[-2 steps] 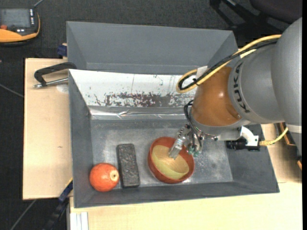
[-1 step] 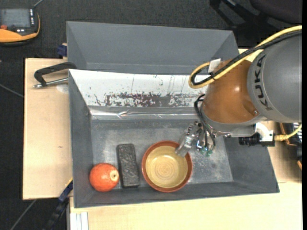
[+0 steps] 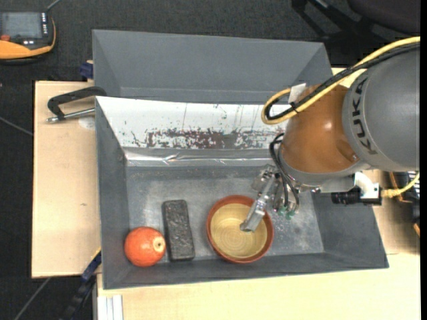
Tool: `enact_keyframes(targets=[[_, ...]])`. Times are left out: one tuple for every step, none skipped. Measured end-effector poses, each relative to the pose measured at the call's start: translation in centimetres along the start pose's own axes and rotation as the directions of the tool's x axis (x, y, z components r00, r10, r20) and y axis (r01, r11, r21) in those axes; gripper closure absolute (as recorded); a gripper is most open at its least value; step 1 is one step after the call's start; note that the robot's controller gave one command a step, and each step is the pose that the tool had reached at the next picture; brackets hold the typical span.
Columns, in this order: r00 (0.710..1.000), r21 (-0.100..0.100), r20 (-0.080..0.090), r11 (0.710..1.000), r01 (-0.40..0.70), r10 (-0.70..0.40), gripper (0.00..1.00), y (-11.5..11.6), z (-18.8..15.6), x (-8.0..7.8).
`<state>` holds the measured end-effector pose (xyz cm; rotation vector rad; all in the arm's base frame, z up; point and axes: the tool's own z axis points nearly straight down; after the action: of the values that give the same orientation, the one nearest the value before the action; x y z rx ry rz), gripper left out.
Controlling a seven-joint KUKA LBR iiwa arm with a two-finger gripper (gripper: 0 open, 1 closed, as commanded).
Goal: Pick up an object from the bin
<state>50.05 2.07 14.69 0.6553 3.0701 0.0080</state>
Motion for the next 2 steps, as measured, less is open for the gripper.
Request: enact_keyframes(targets=[[0.980,-0.004,0.004,0.980,0.201,-0.201,0.00,7.21,7.60,3.93],[0.980,-0.011,0.034,0.980,0.197,-0.196,1.00,7.37,7.14,3.06]])
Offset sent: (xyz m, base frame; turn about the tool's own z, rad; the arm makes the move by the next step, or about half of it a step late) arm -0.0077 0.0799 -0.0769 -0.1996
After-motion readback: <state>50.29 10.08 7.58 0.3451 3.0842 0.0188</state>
